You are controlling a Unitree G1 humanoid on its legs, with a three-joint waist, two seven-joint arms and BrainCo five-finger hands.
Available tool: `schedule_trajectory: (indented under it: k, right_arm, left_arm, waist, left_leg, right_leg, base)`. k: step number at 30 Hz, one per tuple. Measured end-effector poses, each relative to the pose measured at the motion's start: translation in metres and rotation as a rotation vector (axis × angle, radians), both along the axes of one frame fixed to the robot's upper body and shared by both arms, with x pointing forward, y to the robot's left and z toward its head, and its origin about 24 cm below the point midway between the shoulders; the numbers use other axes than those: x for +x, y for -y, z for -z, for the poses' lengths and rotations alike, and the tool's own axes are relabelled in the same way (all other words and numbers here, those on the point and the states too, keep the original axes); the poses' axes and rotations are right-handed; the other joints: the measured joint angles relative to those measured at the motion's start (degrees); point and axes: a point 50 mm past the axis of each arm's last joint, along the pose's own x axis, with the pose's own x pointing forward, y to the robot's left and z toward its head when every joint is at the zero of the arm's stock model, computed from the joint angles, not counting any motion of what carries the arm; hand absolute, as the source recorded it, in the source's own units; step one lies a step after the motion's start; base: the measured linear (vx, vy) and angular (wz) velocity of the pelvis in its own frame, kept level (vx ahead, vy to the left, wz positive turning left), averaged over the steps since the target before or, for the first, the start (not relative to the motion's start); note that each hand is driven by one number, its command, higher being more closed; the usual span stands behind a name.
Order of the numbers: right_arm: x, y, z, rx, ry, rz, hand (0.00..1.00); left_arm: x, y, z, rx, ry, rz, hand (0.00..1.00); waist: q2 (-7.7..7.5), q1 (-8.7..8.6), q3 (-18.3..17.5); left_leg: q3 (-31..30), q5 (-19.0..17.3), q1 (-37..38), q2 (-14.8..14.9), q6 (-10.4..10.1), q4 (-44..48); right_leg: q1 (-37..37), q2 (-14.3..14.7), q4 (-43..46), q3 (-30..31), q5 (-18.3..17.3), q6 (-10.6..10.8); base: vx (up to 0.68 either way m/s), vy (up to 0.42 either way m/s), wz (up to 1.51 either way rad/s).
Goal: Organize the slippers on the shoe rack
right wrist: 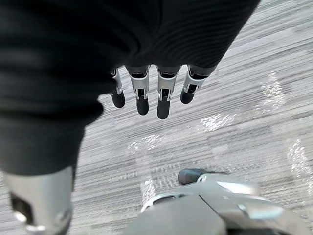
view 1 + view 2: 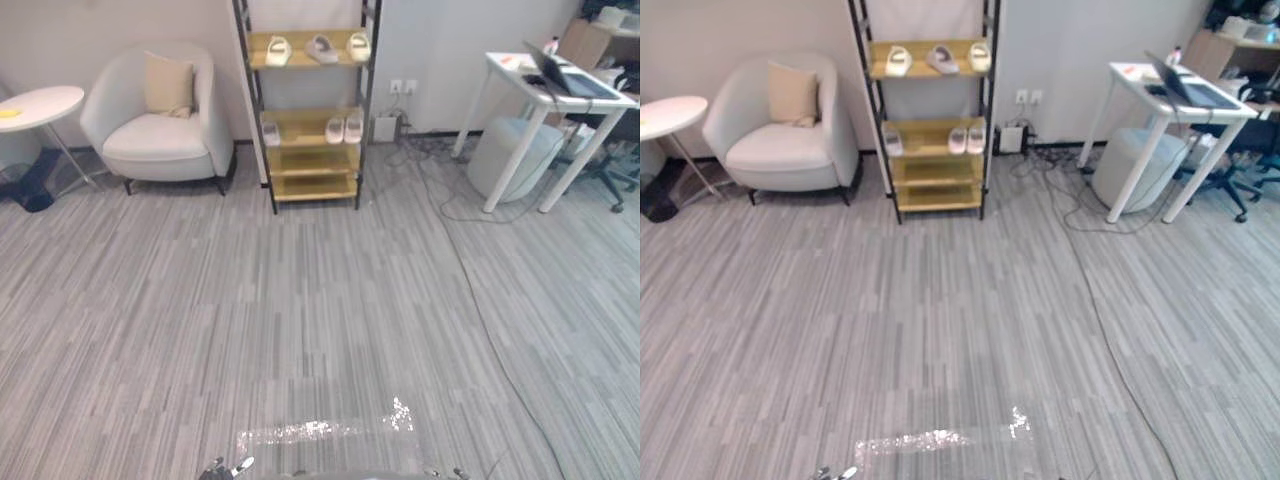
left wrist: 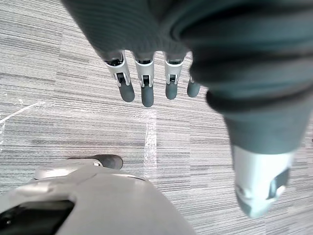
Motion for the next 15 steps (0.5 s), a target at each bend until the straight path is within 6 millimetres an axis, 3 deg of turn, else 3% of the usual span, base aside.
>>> schedule_trajectory:
  k: [10,15]
  right_arm:
    - [0.033,-0.003,-0.005,-0.006,0.082,-0.017,0.0]
    - [0.05,-0.022,-0.006,0.037,0.129,-0.034,0.0]
  left_arm:
    - [0.011,0.002,-0.001,0.012,0.031,0.039,0.0]
    - [0.014,0.003,-0.002,0.011,0.039,0.039,0.0]
  waist:
    - [0.14,0.83,1.6]
    - [0.15,1.39,2.2]
  left_leg:
    - [0.1,0.6,3.2,0.2,-0.9,-3.0]
    - [-0.2,0.6,3.8,0.3,-0.9,-3.6]
  right_leg:
    - [3.4,0.6,-2.9,-1.0,-0.2,1.5]
    - [3.9,0.7,-2.9,-1.8,-0.5,2.0]
  base:
    - [0.06,-0.02,0.02]
    - [-0.03,-0.015,0.06]
